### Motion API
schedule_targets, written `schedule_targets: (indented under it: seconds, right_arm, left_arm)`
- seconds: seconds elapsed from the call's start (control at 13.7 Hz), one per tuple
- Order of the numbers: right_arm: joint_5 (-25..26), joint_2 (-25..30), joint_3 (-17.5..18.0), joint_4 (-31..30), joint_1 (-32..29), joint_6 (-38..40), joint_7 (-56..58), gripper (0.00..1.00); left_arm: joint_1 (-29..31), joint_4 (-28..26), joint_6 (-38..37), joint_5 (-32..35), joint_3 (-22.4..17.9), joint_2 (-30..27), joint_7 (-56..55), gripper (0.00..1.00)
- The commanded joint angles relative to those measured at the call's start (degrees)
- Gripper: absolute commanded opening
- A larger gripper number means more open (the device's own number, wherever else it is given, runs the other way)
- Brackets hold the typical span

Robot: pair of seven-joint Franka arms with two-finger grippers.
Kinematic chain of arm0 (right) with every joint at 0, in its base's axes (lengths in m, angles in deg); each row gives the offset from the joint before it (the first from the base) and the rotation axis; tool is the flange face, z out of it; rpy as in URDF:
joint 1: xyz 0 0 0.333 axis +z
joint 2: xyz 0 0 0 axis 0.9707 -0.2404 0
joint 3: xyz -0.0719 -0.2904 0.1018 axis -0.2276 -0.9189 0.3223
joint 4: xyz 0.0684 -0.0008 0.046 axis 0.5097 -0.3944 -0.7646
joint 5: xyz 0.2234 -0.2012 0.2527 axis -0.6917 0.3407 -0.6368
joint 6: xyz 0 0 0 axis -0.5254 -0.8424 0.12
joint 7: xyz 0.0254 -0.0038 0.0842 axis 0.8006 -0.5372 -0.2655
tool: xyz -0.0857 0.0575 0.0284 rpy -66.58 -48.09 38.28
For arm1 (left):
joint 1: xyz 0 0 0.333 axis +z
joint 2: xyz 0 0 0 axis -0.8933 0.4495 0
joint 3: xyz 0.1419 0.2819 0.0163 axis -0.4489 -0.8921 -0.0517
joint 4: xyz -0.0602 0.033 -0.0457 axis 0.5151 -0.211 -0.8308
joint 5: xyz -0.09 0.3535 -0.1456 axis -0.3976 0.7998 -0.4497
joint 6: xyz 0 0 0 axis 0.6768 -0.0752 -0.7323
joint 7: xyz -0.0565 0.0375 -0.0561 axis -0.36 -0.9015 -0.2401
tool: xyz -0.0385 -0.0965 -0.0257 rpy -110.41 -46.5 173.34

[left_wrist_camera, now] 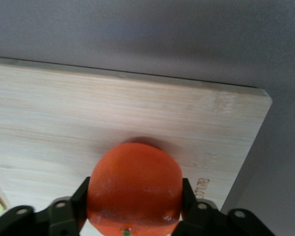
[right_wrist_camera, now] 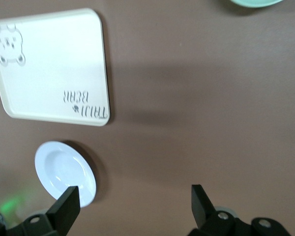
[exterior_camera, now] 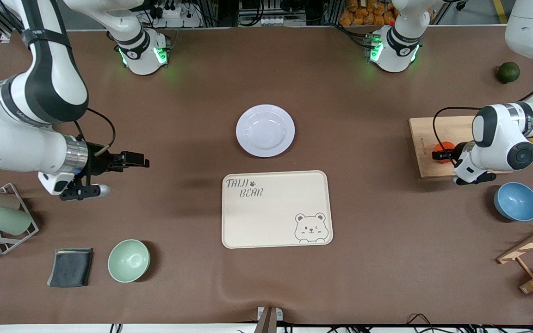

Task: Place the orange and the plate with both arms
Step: 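Lift the orange with the left gripper and carry it over the plate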

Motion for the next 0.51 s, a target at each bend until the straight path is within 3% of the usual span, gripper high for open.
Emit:
schedule_targets:
  seconds: [0.0, 0.15, 0.29, 0.44]
  right_arm:
    - [-0.8, 0.5, -0.1, -3.9, 0.8, -0.7, 4.4, 1.0]
    - [-0.8, 0.5, -0.1, -5.1, 3.1, -0.8, 4.5, 1.0]
    - [-0.8, 0.9, -0.1, -5.2, 4.7, -0.1, 4.5, 1.0]
    - [-0.8, 1.3, -0.1, -5.2, 5.5, 1.9, 4.5, 1.0]
  left_arm:
    - [0.5, 0.9, 0.0, 0.8, 0.7, 0.6, -0.9, 0.32]
    - [-0.1, 2.6, -4.9, 0.5, 4.0, -2.0, -5.4, 0.28]
    - [-0.1, 7.7, -12.3, -1.8, 11.9, -3.1, -14.4, 0.25]
    - [-0.4, 12.0, -14.8, -3.6, 17.8, -2.4, -22.1, 0.25]
